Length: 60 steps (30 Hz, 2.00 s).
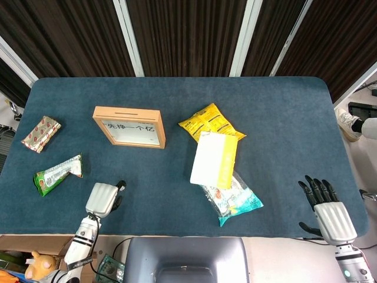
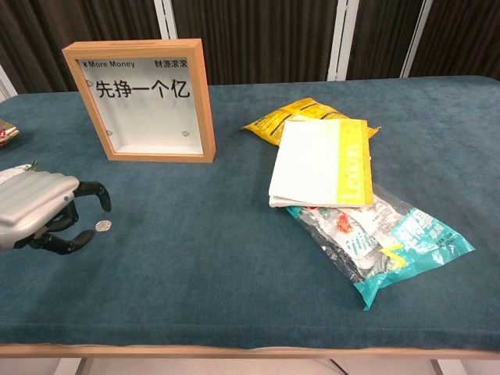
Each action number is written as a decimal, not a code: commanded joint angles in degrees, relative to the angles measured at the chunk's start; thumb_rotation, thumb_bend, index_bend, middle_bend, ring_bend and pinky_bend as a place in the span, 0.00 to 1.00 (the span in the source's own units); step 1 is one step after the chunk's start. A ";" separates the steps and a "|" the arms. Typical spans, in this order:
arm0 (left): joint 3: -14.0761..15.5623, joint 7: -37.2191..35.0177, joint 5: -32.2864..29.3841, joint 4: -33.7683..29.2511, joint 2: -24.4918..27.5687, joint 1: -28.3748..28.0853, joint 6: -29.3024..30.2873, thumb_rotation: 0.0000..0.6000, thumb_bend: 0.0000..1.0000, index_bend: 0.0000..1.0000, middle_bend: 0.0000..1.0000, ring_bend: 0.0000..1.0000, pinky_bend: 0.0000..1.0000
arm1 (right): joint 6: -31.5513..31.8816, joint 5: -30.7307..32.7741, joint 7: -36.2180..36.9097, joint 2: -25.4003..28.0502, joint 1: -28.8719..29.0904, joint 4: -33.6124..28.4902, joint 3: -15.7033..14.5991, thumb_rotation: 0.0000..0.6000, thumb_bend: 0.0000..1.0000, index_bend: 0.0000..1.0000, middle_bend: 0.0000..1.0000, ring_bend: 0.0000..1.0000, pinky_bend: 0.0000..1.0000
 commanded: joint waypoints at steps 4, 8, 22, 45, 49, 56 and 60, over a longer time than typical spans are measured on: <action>-1.09 2.31 -2.64 2.00 -2.66 -0.75 1.09 1.00 0.36 0.40 1.00 1.00 1.00 | -0.08 0.06 -0.09 -0.03 0.06 -0.09 -0.02 1.00 0.17 0.00 0.00 0.00 0.00; -1.05 4.16 -3.90 4.07 -4.07 -1.13 1.19 1.00 0.35 0.41 1.00 1.00 1.00 | 0.21 -0.11 0.22 0.13 -0.01 -0.21 -0.03 1.00 0.17 0.00 0.00 0.00 0.00; -0.09 5.03 -6.19 6.18 -5.39 -1.95 0.51 1.00 0.34 0.44 1.00 1.00 1.00 | 0.39 -0.13 0.79 0.34 -0.05 -0.16 -0.07 1.00 0.17 0.00 0.00 0.00 0.00; 0.37 6.05 -8.09 8.82 -6.75 -2.85 0.84 1.00 0.33 0.43 1.00 1.00 1.00 | 0.40 0.05 0.78 0.42 -0.03 -0.27 -0.04 1.00 0.17 0.00 0.00 0.00 0.00; 0.49 6.71 -7.93 9.24 -7.08 -3.03 1.35 1.00 0.33 0.43 1.00 1.00 1.00 | 0.38 0.05 0.79 0.43 -0.02 -0.27 -0.06 1.00 0.17 0.00 0.00 0.00 0.00; 0.86 7.06 -7.64 10.12 -7.40 -3.29 1.64 1.00 0.33 0.44 1.00 1.00 1.00 | 0.42 0.01 0.80 0.46 -0.03 -0.29 -0.07 1.00 0.17 0.00 0.00 0.00 0.00; 0.93 7.13 -7.54 10.60 -7.60 -3.47 1.70 1.00 0.33 0.45 1.00 1.00 1.00 | 0.43 -0.05 0.81 0.44 -0.03 -0.26 -0.10 1.00 0.17 0.00 0.00 0.00 0.00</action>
